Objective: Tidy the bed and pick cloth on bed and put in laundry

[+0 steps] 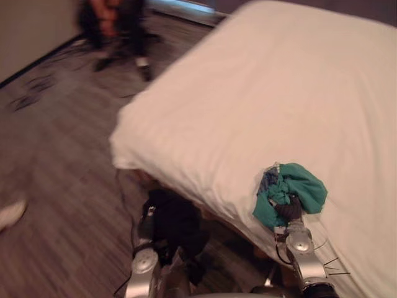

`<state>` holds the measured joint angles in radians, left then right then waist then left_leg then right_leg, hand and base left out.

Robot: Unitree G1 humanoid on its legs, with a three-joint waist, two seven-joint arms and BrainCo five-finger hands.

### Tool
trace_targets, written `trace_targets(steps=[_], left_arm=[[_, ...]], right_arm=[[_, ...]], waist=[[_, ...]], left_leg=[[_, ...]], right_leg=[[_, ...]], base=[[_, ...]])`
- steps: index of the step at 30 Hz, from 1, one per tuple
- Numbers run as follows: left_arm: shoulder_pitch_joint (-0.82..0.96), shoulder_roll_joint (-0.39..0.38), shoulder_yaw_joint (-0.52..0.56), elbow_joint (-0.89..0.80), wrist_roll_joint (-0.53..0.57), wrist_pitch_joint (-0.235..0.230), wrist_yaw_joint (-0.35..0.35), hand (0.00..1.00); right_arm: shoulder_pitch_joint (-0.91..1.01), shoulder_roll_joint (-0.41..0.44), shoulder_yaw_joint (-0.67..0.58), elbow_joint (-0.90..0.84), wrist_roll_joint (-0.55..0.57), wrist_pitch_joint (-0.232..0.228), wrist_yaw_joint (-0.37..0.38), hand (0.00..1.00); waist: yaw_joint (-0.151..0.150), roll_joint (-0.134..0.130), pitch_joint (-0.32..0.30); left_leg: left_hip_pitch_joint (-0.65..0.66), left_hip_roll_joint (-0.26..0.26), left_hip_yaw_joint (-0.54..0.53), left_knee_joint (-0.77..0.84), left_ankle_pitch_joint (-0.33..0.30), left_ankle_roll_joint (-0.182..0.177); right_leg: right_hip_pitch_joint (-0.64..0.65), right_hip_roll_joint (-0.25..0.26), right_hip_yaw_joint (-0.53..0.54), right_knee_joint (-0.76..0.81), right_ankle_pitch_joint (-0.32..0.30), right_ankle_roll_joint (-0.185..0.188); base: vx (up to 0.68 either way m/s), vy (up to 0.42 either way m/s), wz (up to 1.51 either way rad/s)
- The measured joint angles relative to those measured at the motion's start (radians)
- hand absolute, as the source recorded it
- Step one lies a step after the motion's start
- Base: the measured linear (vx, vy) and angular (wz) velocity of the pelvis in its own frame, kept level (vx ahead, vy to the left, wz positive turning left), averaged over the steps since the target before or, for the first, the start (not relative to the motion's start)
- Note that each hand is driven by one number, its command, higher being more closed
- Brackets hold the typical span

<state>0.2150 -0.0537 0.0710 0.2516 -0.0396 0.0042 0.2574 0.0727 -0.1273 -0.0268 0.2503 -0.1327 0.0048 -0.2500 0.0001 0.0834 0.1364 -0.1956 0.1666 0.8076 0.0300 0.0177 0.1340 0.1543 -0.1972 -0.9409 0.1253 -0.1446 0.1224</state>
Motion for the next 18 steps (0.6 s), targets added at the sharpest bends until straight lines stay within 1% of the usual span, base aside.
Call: trace_targets(steps=[1, 2, 3, 4, 5, 6, 7, 8, 9, 10, 11, 12, 13, 14, 15, 16, 17, 18], left_arm=[[0.006, 0.006, 0.005, -0.005, -0.002, -0.001, -0.001, 1.00], [0.033, -0.007, 0.019, -0.007, -0.009, -0.001, 0.004, 1.00], [0.045, -0.016, 0.019, -0.004, -0.010, 0.002, 0.004, 1.00], [0.058, -0.012, 0.018, -0.004, -0.010, 0.006, 0.002, 1.00], [0.084, -0.014, 0.024, -0.005, -0.009, 0.011, 0.003, 1.00], [0.100, -0.011, 0.026, -0.007, -0.009, 0.012, 0.002, 1.00], [0.107, -0.001, 0.025, -0.007, -0.008, 0.013, 0.002, 1.00], [0.106, 0.006, 0.021, -0.008, -0.008, 0.015, 0.003, 1.00], [0.106, 0.009, 0.018, -0.008, -0.008, 0.016, 0.004, 1.00], [0.107, 0.011, 0.008, -0.008, -0.008, 0.019, 0.004, 1.00], [0.110, 0.021, -0.004, -0.008, -0.008, 0.020, 0.004, 1.00], [0.110, 0.023, -0.015, -0.008, -0.008, 0.019, 0.003, 1.00], [0.109, 0.028, -0.034, -0.007, -0.008, 0.019, 0.002, 1.00], [0.108, 0.034, -0.047, -0.007, -0.008, 0.019, -0.003, 1.00], [0.108, 0.042, -0.074, -0.005, -0.008, 0.019, -0.012, 1.00], [0.108, 0.042, -0.080, -0.005, -0.008, 0.019, -0.014, 1.00], [0.107, 0.041, -0.085, -0.004, -0.009, 0.019, -0.017, 1.00], [0.105, 0.028, -0.098, -0.003, -0.009, 0.015, -0.015, 1.00]], right_arm=[[0.002, 0.014, 0.008, -0.005, -0.005, 0.004, 0.006, 1.00], [0.005, 0.015, 0.019, -0.027, -0.017, 0.004, 0.018, 1.00], [0.011, 0.015, 0.016, -0.042, -0.020, 0.003, 0.020, 1.00], [0.010, 0.026, 0.007, -0.030, -0.021, 0.009, 0.020, 1.00], [0.012, 0.043, 0.006, -0.030, -0.023, 0.013, 0.028, 1.00], [0.011, 0.050, 0.007, -0.033, -0.023, 0.012, 0.032, 1.00], [0.002, 0.078, 0.007, -0.037, -0.024, 0.012, 0.034, 1.00], [0.002, 0.104, 0.007, -0.046, -0.023, 0.011, 0.034, 1.00], [0.005, 0.121, 0.007, -0.054, -0.023, 0.011, 0.034, 1.00], [0.023, 0.136, 0.006, -0.074, -0.018, 0.010, 0.034, 1.00], [0.044, 0.143, 0.006, -0.091, -0.012, 0.006, 0.033, 1.00], [0.059, 0.144, 0.006, -0.098, -0.006, 0.003, 0.032, 1.00], [0.082, 0.149, 0.005, -0.105, 0.006, 0.002, 0.030, 1.00], [0.101, 0.157, 0.004, -0.112, 0.006, 0.002, 0.025, 1.00], [0.134, 0.171, 0.004, -0.120, 0.006, 0.002, 0.008, 1.00], [0.141, 0.176, 0.004, -0.119, 0.006, 0.002, 0.007, 1.00], [0.160, 0.178, 0.002, -0.119, 0.006, 0.002, 0.003, 1.00], [0.168, 0.181, -0.006, -0.113, 0.006, 0.004, -0.006, 1.00]], waist=[[0.003, -0.025, -0.008], [0.028, -0.013, -0.017], [0.017, 0.000, -0.021], [0.033, -0.003, -0.019], [0.053, -0.013, -0.018], [0.057, -0.023, -0.018], [0.057, -0.038, -0.010], [0.049, -0.049, -0.007], [0.037, -0.050, -0.007], [0.021, -0.053, -0.005], [0.004, -0.059, -0.002], [0.001, -0.064, 0.000], [-0.006, -0.069, -0.001], [-0.012, -0.070, -0.001], [-0.023, -0.076, 0.001], [-0.026, -0.077, 0.000], [-0.037, -0.076, -0.002], [-0.029, -0.064, -0.003]], left_leg=[[-0.003, -0.010, 0.032, 0.033, -0.006, -0.037], [0.012, -0.002, 0.023, 0.042, 0.026, -0.070], [-0.005, -0.019, 0.007, 0.034, 0.062, -0.018], [-0.006, -0.046, -0.057, 0.041, 0.051, 0.013], [0.005, -0.072, -0.098, 0.046, 0.036, 0.032], [0.013, -0.097, -0.132, 0.042, 0.026, 0.045], [0.022, -0.129, -0.187, 0.033, 0.006, 0.061], [0.022, -0.152, -0.237, 0.031, -0.003, 0.056], [0.024, -0.161, -0.270, 0.026, -0.005, 0.052], [0.043, -0.177, -0.311, 0.006, 0.000, 0.045], [0.074, -0.196, -0.349, -0.018, 0.013, 0.027], [0.089, -0.208, -0.368, -0.030, 0.018, 0.020], [0.103, -0.223, -0.399, -0.039, 0.022, 0.014], [0.114, -0.236, -0.424, -0.044, 0.024, 0.012], [0.129, -0.260, -0.458, -0.047, 0.024, 0.012], [0.133, -0.266, -0.470, -0.047, 0.024, 0.012], [0.150, -0.275, -0.495, -0.051, 0.025, 0.012], [0.159, -0.271, -0.506, -0.057, 0.035, -0.002]], right_leg=[[0.024, -0.023, -0.081, 0.003, 0.002, 0.009], [0.052, -0.013, -0.144, 0.022, 0.009, 0.030], [0.073, -0.017, -0.189, 0.042, 0.007, 0.036], [0.091, -0.068, -0.234, 0.126, 0.002, 0.035], [0.105, -0.130, -0.248, 0.254, -0.007, 0.020], [0.105, -0.190, -0.240, 0.369, -0.013, -0.022], [0.082, -0.257, -0.175, 0.511, -0.051, -0.149], [0.004, -0.256, 0.000, 0.590, -0.094, -0.181], [-0.063, -0.213, 0.158, 0.600, -0.116, -0.157], [-0.140, -0.133, 0.365, 0.572, -0.145, -0.111], [-0.193, -0.059, 0.533, 0.513, -0.166, -0.081], [-0.215, -0.026, 0.610, 0.472, -0.172, -0.070], [-0.251, 0.017, 0.715, 0.402, -0.178, -0.050], [-0.276, 0.048, 0.795, 0.334, -0.172, -0.038], [-0.282, 0.068, 0.864, 0.253, -0.106, -0.033], [-0.276, 0.068, 0.869, 0.247, -0.085, -0.038], [-0.258, 0.066, 0.866, 0.231, -0.053, -0.041], [-0.225, 0.073, 0.848, 0.177, -0.036, -0.041]], base=[[0.10, 0.067, 2.03], [0.18, 0.102, 2.42], [0.18, 0.102, 2.12], [0.23, 0.129, 1.92], [0.19, 0.114, 1.47], [0.23, 0.075, 1.24], [0.21, 0.035, 1.36], [0.19, 0.018, 1.42], [0.16, 0.009, 1.47], [0.16, 0.018, 1.48], [0.15, 0.023, 1.34], [0.14, 0.017, 1.17], [0.12, 0.000, 0.91], [0.14, -0.034, 1.10], [0.10, -0.034, 0.84], [0.12, -0.048, 0.82], [0.13, -0.041, 0.48], [0.15, -0.051, 0.33]])
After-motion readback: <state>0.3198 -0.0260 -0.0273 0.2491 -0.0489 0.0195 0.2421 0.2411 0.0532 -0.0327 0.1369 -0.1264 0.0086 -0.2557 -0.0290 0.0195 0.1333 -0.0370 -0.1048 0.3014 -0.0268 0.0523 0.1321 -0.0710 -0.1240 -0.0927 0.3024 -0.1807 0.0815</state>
